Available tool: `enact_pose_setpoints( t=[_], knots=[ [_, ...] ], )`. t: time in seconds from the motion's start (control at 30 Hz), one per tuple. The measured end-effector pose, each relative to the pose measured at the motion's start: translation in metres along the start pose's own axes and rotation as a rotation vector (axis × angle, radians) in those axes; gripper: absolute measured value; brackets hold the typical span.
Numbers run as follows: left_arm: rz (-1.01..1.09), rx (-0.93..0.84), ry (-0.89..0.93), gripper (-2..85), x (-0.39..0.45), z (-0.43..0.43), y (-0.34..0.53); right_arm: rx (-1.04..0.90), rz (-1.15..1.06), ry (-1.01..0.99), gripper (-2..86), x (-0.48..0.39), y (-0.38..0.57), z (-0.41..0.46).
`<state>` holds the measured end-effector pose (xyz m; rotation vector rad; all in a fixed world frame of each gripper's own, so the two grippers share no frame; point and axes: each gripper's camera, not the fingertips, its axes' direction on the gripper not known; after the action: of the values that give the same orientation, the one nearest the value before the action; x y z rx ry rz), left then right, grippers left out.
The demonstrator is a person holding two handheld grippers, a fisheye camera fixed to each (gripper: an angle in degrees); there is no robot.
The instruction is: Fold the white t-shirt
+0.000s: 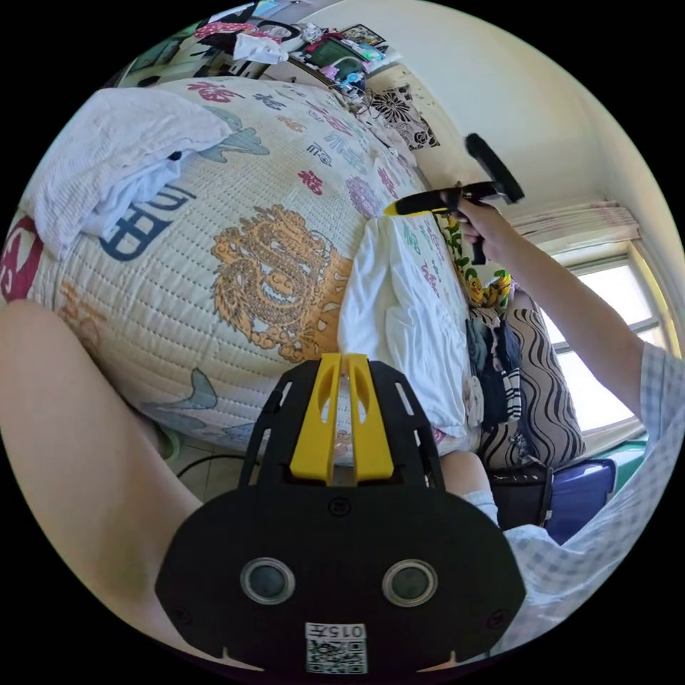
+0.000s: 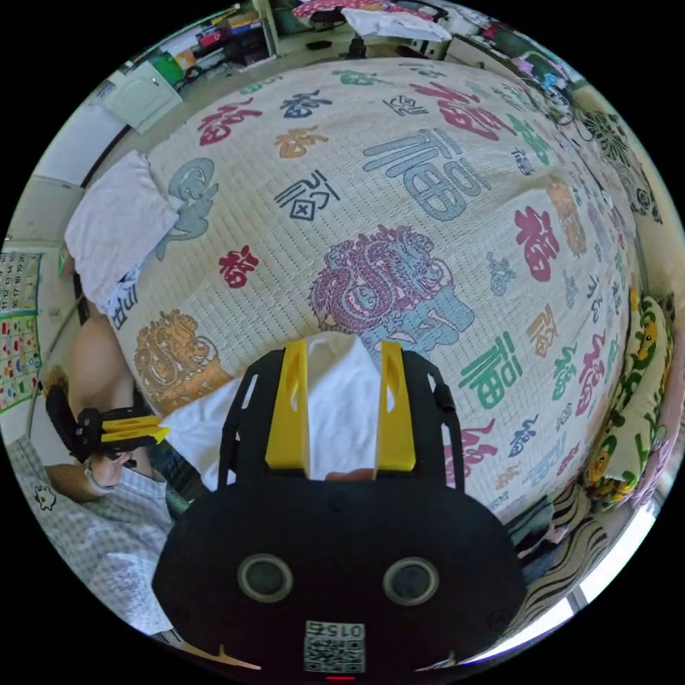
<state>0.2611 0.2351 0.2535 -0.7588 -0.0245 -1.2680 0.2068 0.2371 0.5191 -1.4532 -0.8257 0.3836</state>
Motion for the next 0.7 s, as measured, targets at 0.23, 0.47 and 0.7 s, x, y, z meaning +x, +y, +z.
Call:
enact_pose_setpoints(
  t=[0.23, 0.47, 0.7],
  knots=[
    [-0.005, -0.018, 0.057, -0.7, -0.002, -0.032, -0.010, -0.287, -0.070, 0.098, 2.6, -0.012, -0.041, 0.011],
    [-0.040, 0.166, 0.101, -0.8, 0.001, -0.104, -0.002, -0.093, -0.019, 0.024, 0.8, -0.014, -0.043, -0.058],
    [0.160, 0.261, 0.049, -0.8, 0.070, -0.160, 0.015, 0.117, -0.030, -0.111, 0.6, -0.008, -0.005, -0.115]
  ],
)
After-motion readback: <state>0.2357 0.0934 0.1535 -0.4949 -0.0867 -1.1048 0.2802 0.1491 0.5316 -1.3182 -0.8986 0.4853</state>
